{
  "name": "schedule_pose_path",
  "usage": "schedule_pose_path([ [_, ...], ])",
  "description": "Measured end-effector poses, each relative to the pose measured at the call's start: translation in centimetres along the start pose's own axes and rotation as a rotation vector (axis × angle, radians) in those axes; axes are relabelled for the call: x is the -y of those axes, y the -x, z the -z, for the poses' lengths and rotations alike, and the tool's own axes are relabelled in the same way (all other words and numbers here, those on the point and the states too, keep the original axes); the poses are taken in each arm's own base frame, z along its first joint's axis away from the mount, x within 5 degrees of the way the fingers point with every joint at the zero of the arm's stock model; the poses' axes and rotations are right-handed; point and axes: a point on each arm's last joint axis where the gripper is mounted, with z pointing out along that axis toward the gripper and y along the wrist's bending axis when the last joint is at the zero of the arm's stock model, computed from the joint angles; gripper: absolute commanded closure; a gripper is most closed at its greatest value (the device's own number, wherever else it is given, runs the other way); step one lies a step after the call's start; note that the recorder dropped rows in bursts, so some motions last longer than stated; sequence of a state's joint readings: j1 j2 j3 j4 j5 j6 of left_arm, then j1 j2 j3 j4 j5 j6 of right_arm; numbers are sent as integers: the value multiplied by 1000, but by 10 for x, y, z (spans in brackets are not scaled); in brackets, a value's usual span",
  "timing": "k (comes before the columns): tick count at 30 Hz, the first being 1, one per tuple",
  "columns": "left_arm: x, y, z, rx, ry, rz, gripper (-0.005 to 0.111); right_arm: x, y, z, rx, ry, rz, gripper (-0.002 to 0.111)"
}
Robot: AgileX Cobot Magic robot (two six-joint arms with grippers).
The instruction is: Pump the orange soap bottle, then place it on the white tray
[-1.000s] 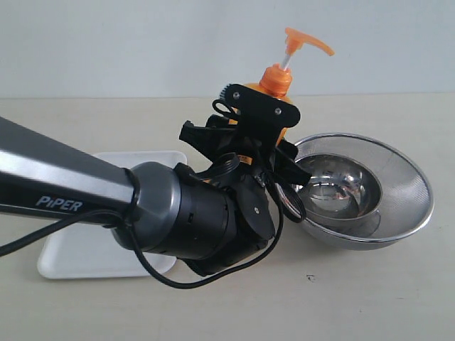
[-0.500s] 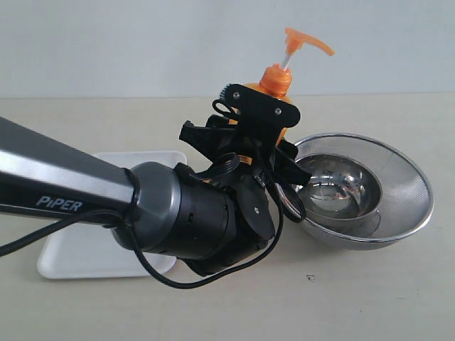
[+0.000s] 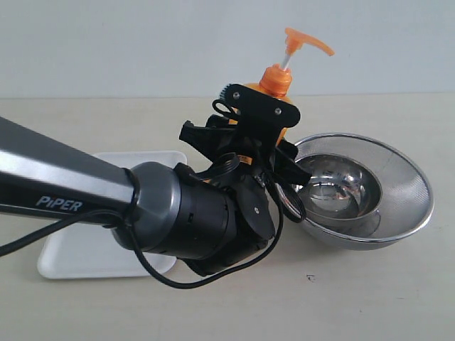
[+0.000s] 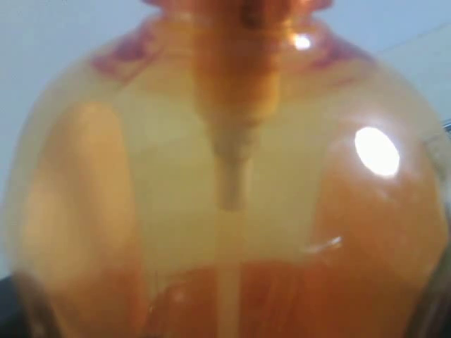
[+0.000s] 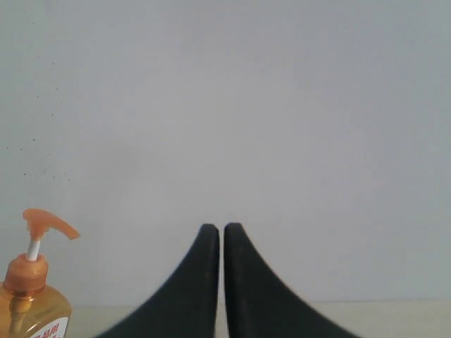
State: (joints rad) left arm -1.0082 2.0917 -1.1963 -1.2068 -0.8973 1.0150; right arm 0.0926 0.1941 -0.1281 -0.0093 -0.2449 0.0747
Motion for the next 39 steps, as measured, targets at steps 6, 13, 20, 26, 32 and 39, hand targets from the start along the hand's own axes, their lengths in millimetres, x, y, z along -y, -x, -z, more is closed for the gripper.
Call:
schedule_pose_path([
  [6,0,0,0,0,0,0,102,0,1,0,6,0,-2,108],
  [13,0,0,0,0,0,0,102,0,1,0,8,1,-48,108],
  [20,0,0,0,0,0,0,102,0,8,-6,-63,-8,-102,108],
  [26,0,0,0,0,0,0,102,-1,24,-23,-165,-19,-81,108],
  [32,0,0,0,0,0,0,102,-2,41,-46,-219,-21,-41,108],
  [39,0,0,0,0,0,0,102,-4,62,-78,-286,-20,14,108],
])
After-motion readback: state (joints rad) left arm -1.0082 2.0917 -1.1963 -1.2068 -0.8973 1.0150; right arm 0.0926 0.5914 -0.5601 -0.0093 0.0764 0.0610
